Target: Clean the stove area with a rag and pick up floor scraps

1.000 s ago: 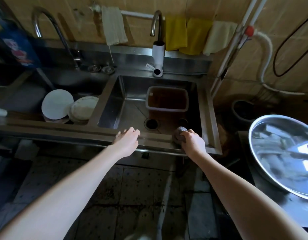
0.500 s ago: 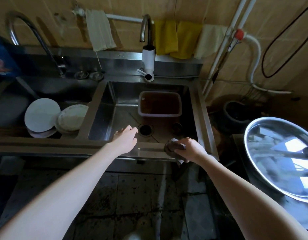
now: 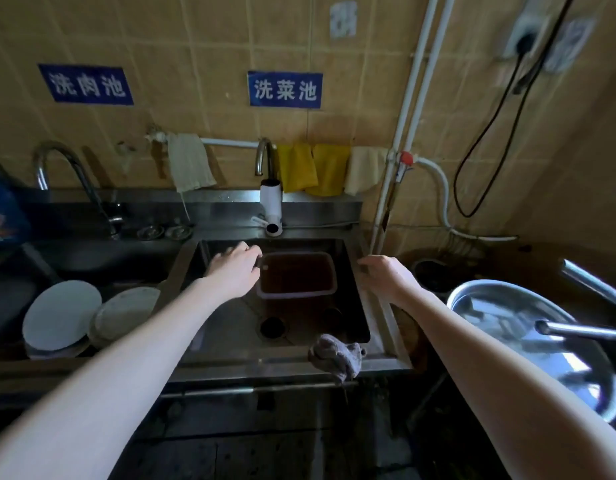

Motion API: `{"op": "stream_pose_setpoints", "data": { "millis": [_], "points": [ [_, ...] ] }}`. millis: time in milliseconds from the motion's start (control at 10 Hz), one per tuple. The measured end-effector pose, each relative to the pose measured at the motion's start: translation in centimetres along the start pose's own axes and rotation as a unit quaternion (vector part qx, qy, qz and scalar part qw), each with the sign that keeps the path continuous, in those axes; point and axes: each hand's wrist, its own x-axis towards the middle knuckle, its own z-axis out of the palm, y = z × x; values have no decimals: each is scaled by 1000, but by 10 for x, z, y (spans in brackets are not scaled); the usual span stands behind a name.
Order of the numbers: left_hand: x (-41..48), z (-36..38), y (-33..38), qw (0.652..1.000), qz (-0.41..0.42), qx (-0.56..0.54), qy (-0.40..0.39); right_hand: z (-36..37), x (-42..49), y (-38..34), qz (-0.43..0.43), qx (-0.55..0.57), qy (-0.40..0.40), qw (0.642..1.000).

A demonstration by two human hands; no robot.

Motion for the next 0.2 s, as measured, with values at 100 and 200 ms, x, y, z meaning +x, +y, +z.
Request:
{"op": "stream_pose_setpoints", "data": {
  "millis": [100, 200],
  "points": [
    [10, -30, -2, 1000, 9, 11, 27, -31, 8, -10, -18, 18, 60, 998],
    [18, -57, -3, 998, 22, 16, 58, -64, 15, -26, -31, 24, 95, 995]
  ]
}}
